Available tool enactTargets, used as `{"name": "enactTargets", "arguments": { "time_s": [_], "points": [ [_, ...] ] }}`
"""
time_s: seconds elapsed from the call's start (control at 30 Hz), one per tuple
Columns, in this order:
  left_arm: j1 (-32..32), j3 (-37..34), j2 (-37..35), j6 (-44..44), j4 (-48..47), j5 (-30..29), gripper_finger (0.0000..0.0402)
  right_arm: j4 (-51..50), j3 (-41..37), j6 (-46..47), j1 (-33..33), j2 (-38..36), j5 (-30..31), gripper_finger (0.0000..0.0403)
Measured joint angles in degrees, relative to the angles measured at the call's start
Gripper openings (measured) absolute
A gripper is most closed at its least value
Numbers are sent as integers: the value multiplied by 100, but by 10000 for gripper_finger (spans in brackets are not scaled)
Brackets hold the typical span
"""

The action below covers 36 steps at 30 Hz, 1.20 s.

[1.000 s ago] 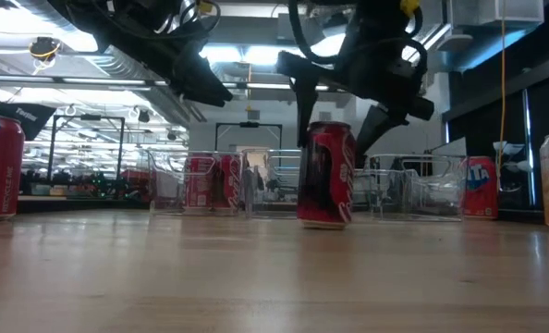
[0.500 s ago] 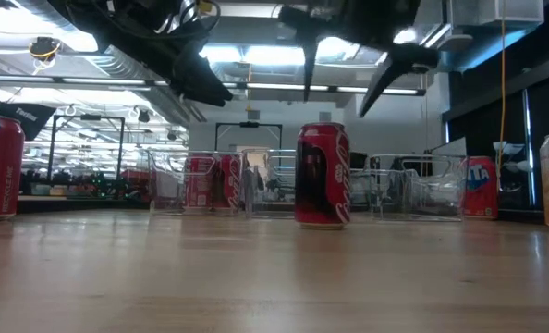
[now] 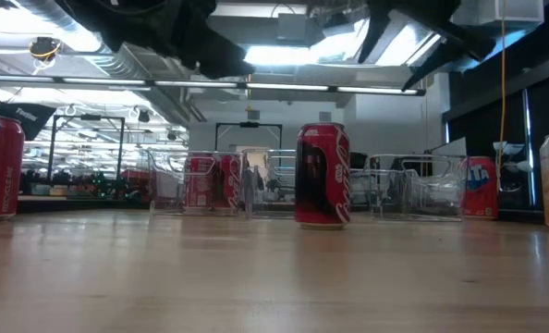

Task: Sort soda cans
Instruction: Move the top right red soda can to the center of the table, then put the center red soda can into the left transparent bin

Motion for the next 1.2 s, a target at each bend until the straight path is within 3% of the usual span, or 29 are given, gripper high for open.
{"name": "enactTargets", "arguments": {
  "time_s": [0.23,0.5,0.63,0.8,1.2],
  "points": [
    [-252,0,546,-598,945,6,337,2207,-1487,-643,-2,-994,544,349],
    [-628,275,1679,-1460,1650,-3,337,3294,-1962,-1419,-2,-1117,865,349],
    [-809,641,2252,-1539,1644,-54,337,3342,-2021,-1619,-2,-1113,859,349],
    [-965,956,2837,-1347,1602,-530,337,3280,-2025,-1672,-2,-1113,856,349],
    [-1037,1043,3410,-1453,1945,-734,337,3284,-2025,-1821,-2,-1113,504,349]
  ]
}}
